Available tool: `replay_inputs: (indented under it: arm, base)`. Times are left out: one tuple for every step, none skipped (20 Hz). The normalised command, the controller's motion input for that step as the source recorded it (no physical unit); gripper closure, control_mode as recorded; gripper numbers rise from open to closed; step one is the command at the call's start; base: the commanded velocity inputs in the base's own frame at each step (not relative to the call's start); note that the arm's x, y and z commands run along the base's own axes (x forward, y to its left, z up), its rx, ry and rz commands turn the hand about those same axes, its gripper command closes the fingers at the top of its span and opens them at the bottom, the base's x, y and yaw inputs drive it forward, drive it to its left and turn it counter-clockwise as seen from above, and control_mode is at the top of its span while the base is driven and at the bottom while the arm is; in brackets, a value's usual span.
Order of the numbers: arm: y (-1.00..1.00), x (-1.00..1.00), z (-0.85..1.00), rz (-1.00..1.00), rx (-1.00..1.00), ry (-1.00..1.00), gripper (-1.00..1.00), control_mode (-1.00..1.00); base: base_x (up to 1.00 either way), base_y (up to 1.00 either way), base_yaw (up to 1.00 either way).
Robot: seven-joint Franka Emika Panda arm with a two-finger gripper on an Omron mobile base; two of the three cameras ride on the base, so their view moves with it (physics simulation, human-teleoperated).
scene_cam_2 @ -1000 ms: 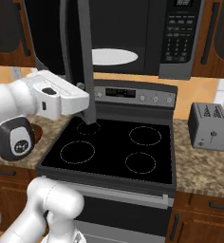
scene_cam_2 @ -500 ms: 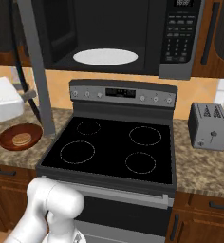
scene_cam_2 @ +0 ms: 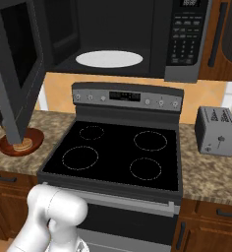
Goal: Open the microwave, place the bowl with waffle inside the microwave, then close the microwave door and turn it on.
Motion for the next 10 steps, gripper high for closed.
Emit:
replay_inputs:
  arm:
    - [0.62, 0.34, -0.2, -0.21, 0.0, 0.0, 1.0, -1.0]
    - [0.68, 0.26, -0.22, -0.19, -0.01, 0.0, 1.0, -1.0]
    - [0.7, 0.21, -0.24, -0.18, 0.0, 0.0, 1.0, -1.0]
    - [0.69, 0.17, -0.25, -0.16, 0.0, 0.0, 1.0, -1.0]
    - [0.66, 0.15, -0.24, -0.16, 0.0, 0.0, 1.0, -1.0]
    - [0.69, 0.14, -0.24, -0.15, 0.0, 0.0, -1.0, -1.0]
    - [0.66, 0.21, -0.25, -0.15, 0.0, 0.0, -1.0, -1.0]
    - [0.46, 0.26, -0.21, -0.1, 0.0, 0.0, -1.0, -1.0]
    - [0.2, 0.24, -0.13, -0.06, 0.0, 0.0, -1.0, -1.0]
    - [0.08, 0.29, -0.08, -0.06, 0.0, 0.0, -1.0, -1.0]
  base:
    - [0.0, 0.0, 0.0]
    - [0.0, 0.0, 0.0]
    - [0.0, 0.0, 0.0]
    - [0.0, 0.0, 0.0]
    - [0.0, 0.0, 0.0]
    - [0.0, 0.0, 0.0]
    - [0.0, 0.0, 0.0]
    - [0.0, 0.0, 0.0]
    - [0.0, 0.0, 0.0]
    - [0.0, 0.0, 0.0]
